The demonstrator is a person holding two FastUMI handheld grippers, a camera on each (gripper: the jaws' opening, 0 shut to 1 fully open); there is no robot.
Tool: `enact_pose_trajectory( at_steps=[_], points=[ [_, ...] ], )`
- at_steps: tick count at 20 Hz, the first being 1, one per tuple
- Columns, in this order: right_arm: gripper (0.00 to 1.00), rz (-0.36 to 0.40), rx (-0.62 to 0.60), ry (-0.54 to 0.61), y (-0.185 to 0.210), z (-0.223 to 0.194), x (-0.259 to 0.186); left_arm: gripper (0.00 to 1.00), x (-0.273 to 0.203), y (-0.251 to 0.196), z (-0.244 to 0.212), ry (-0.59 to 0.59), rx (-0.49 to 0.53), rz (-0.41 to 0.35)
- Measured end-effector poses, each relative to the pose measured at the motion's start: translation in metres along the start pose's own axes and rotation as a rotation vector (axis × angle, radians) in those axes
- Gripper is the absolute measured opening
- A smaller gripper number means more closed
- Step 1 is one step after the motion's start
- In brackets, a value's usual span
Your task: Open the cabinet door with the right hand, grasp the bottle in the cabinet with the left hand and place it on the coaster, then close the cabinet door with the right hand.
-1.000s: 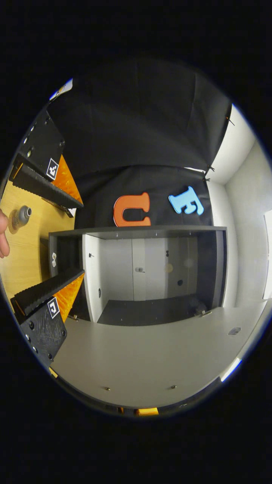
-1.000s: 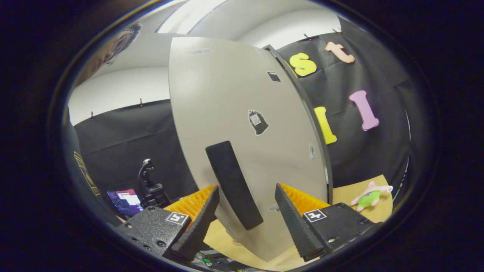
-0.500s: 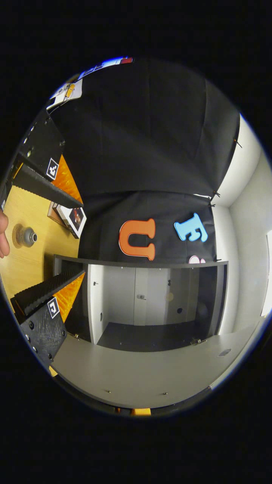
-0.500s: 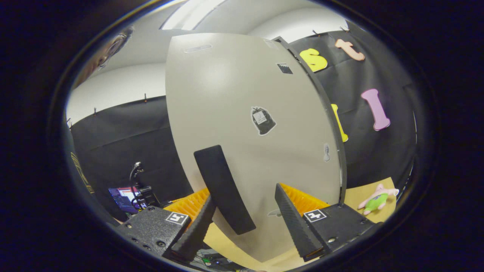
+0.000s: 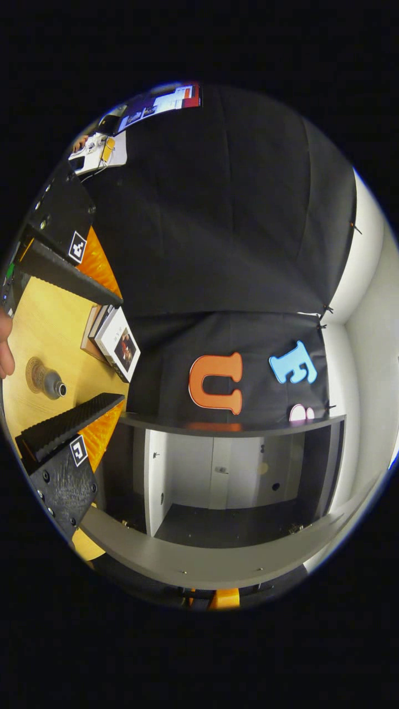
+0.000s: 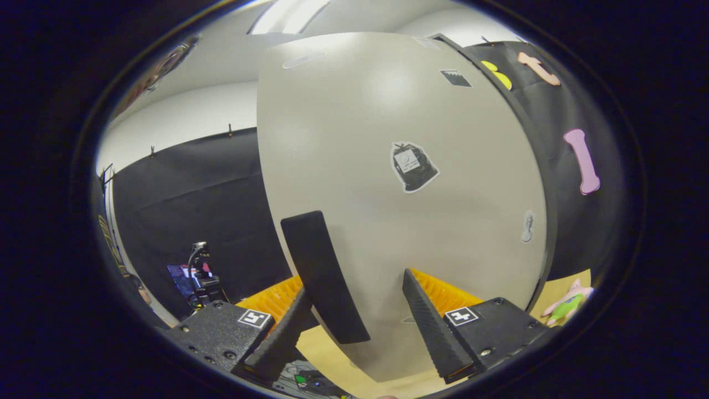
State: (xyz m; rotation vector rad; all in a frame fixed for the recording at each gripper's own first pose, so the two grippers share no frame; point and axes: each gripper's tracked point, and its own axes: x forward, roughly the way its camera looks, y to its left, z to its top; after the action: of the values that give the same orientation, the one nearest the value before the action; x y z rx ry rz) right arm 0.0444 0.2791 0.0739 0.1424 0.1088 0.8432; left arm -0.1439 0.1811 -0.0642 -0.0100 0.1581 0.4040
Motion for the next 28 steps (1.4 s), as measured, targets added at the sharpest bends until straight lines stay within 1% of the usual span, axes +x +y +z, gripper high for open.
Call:
enact_pose_trajectory(
  at_steps=[1, 2, 3, 5, 6, 7, 8, 9, 10, 14, 15, 16, 17, 18, 21, 22, 24, 26, 27, 28],
  points=[
    [0.99, 0.009, -0.003, 0.007, 0.0, -0.001, 0.005, 0.96, -0.002, 0.004, 0.001, -0.004, 0.002, 0.011],
    [0.99, 0.016, -0.004, 0.014, 0.0, -0.001, 0.009, 1.0, -0.004, 0.008, 0.001, -0.005, 0.006, 0.019],
    [0.98, 0.019, -0.006, 0.019, -0.001, -0.001, 0.012, 0.96, -0.005, 0.011, 0.0, -0.004, 0.01, 0.025],
    [0.98, 0.024, -0.009, 0.031, 0.0, -0.002, 0.011, 0.96, -0.003, 0.013, -0.004, 0.005, 0.012, 0.032],
    [0.92, 0.02, -0.014, 0.032, 0.0, -0.002, 0.011, 0.96, -0.003, 0.014, -0.004, 0.011, 0.01, 0.035],
    [0.97, 0.009, -0.02, 0.029, 0.0, -0.001, 0.01, 0.96, -0.002, 0.012, -0.003, 0.014, 0.006, 0.034],
    [0.9, -0.004, -0.023, 0.026, -0.001, 0.001, 0.011, 0.96, -0.001, 0.008, -0.001, 0.011, 0.001, 0.029],
    [0.89, -0.017, -0.024, 0.019, -0.002, 0.004, 0.009, 0.96, 0.0, 0.002, 0.002, 0.006, -0.004, 0.018],
    [0.97, -0.04, -0.027, 0.011, -0.004, 0.002, 0.008, 0.95, 0.003, -0.004, 0.001, 0.004, -0.004, 0.005],
    [0.99, -0.181, -0.058, -0.017, -0.022, 0.005, 0.001, 0.95, 0.009, -0.04, 0.01, -0.015, 0.021, -0.074],
    [0.94, -0.221, -0.064, -0.024, -0.026, 0.004, -0.001, 0.95, 0.011, -0.052, 0.013, -0.023, 0.031, -0.099],
    [0.94, -0.272, -0.069, -0.029, -0.032, 0.003, -0.004, 0.95, 0.011, -0.062, 0.016, -0.032, 0.039, -0.122],
    [0.99, -0.342, -0.075, -0.035, -0.039, 0.0, -0.004, 0.95, 0.011, -0.073, 0.019, -0.039, 0.047, -0.148],
    [0.99, -0.421, -0.083, -0.038, -0.048, -0.004, -0.005, 0.95, 0.012, -0.084, 0.022, -0.047, 0.055, -0.172],
    [0.99, -0.712, -0.115, -0.013, -0.085, -0.012, -0.032, 0.95, 0.012, -0.118, 0.031, -0.065, 0.07, -0.253],
    [0.99, -0.778, -0.124, -0.008, -0.093, -0.017, -0.041, 0.95, 0.011, -0.129, 0.035, -0.073, 0.067, -0.278],
    [0.99, -0.82, -0.122, -0.032, -0.089, -0.018, -0.046, 0.95, 0.008, -0.145, 0.039, -0.075, 0.057, -0.314],
    [0.99, -0.829, -0.131, -0.055, -0.083, -0.018, -0.051, 0.94, 0.005, -0.164, 0.037, -0.054, 0.042, -0.357],
    [0.99, -0.825, -0.136, -0.05, -0.08, -0.022, -0.05, 0.94, 0.003, -0.17, 0.038, -0.051, 0.03, -0.374],
    [0.94, -0.808, -0.141, -0.024, -0.076, -0.029, -0.047, 0.94, 0.002, -0.172, 0.04, -0.054, 0.025, -0.382]
  ],
)
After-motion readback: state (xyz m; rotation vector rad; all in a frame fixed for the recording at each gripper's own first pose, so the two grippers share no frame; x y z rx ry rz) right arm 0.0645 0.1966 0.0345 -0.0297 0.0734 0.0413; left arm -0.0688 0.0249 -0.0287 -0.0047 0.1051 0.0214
